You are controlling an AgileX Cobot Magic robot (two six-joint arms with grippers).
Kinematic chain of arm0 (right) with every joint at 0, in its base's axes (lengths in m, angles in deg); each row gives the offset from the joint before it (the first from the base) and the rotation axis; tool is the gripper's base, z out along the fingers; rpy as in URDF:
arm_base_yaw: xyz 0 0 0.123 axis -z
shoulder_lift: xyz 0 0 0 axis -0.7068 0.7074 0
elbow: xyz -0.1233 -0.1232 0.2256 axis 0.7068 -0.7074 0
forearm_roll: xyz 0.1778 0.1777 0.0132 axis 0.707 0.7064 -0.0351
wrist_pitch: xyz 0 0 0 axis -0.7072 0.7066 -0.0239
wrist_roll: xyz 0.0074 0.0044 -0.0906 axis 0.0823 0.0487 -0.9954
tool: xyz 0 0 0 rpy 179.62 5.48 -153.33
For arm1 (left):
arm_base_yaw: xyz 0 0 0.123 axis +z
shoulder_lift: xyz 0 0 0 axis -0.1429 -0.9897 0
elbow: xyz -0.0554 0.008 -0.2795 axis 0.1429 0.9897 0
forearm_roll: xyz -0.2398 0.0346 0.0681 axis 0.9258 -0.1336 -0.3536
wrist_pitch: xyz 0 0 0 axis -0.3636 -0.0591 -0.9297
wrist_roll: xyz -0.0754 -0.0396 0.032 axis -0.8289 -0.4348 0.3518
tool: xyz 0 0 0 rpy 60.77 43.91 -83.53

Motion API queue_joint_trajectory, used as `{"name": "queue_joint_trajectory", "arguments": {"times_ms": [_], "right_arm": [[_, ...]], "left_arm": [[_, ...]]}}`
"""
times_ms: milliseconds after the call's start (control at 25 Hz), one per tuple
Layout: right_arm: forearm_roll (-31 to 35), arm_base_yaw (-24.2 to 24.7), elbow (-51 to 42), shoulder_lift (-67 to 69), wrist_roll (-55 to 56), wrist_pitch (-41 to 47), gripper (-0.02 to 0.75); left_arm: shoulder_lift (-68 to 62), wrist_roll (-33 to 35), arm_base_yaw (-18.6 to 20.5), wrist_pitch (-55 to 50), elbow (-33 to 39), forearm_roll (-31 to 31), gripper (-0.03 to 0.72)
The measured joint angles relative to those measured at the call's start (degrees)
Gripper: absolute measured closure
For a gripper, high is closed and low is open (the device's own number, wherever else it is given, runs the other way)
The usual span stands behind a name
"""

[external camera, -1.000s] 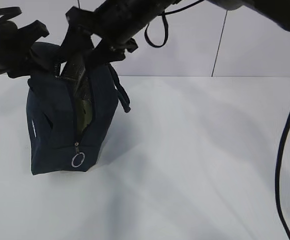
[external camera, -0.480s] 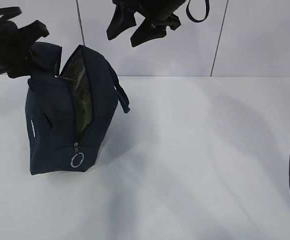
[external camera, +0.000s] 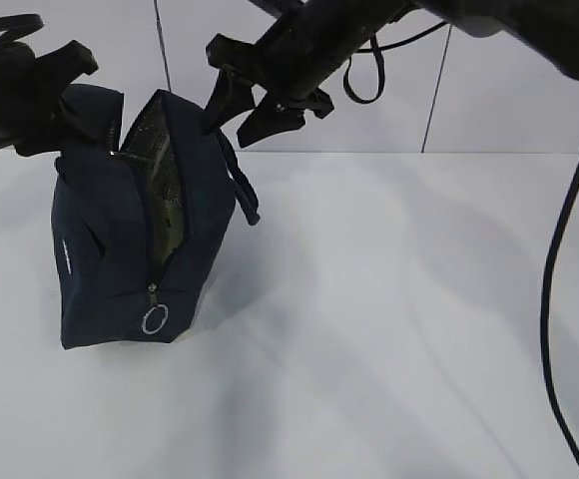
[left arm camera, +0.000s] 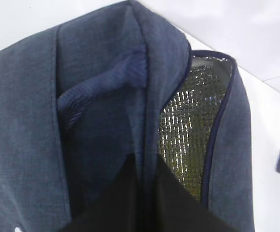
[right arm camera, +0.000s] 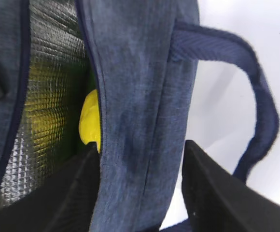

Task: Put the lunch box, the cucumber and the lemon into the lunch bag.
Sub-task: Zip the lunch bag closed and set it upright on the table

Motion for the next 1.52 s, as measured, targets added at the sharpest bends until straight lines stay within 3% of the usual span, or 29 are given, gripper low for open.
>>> {"name": "queue_joint_trajectory", "arguments": {"times_ms": [360,440,600,680,920,1320,1520], "right_arm": [[3.0,-1.0,0.0,3.9,-1.4,0.0,0.323],[4.1,-1.0,0.0,4.2,-2.3,0.0,0.394],[4.8,-1.1,-0.1,4.3,-3.3,-0.1,0.662],[4.8,-1.1,-0.1,4.3,-3.6,-0.1,0.711],[2.0,-1.3,-0.1,2.8,-3.7,-0.1,0.717],[-6.3,-1.4,-0.5,-4.9,-0.2,1.1,0.717],[-9.5,-1.9,-8.0,-9.4,0.8,1.1,0.717]], "left_arm": [[0.0,0.0,0.0,0.0,0.0,0.0,0.685],[0.0,0.0,0.0,0.0,0.0,0.0,0.685],[0.0,0.1,0.0,0.0,0.0,0.0,0.685],[0.0,0.4,0.0,0.0,0.0,0.0,0.685],[0.0,1.3,-0.5,-1.2,0.0,0.0,0.685],[2.0,2.7,-6.8,-1.8,0.0,0.1,0.685],[3.1,2.7,-7.4,-2.5,0.0,1.1,0.685]]}}
